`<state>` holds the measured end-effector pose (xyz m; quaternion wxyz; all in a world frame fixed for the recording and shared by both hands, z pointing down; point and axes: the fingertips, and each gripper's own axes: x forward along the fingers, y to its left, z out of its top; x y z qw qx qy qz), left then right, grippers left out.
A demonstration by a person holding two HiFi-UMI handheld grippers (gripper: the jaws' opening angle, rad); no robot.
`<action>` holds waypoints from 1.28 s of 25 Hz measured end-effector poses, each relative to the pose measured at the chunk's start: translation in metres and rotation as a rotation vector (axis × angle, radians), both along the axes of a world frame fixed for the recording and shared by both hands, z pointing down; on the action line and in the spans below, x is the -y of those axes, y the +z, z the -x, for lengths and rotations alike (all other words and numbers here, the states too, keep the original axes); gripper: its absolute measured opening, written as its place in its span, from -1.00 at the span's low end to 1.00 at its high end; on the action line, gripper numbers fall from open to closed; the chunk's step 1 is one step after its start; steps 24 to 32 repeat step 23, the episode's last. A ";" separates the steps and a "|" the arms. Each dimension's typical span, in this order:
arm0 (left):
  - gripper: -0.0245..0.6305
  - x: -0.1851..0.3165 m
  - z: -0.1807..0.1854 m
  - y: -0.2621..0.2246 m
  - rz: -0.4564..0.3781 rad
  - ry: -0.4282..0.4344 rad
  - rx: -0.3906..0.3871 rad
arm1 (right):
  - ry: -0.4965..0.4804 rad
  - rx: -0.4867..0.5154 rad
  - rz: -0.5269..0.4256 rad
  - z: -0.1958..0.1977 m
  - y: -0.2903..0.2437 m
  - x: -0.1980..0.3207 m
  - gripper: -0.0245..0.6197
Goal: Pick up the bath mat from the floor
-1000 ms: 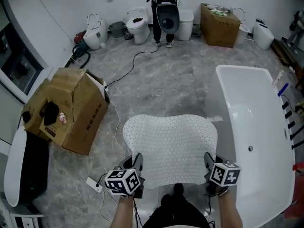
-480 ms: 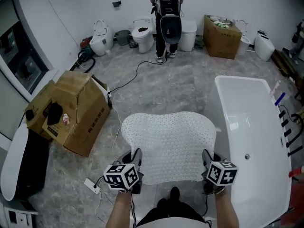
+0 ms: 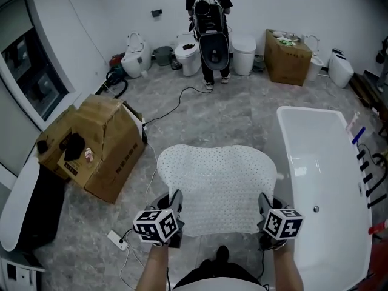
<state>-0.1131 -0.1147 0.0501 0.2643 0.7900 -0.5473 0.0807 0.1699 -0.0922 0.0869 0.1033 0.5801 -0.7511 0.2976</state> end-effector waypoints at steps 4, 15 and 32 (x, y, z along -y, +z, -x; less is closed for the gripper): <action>-0.88 -0.003 0.000 -0.002 -0.004 -0.005 0.000 | 0.002 -0.006 -0.008 -0.001 -0.001 -0.001 -0.86; -0.87 -0.005 -0.002 -0.013 -0.024 -0.012 -0.006 | 0.011 -0.009 -0.026 -0.005 -0.011 -0.001 -0.86; -0.87 -0.010 0.000 -0.011 -0.013 -0.018 -0.017 | 0.007 -0.020 -0.013 -0.002 -0.007 -0.006 -0.86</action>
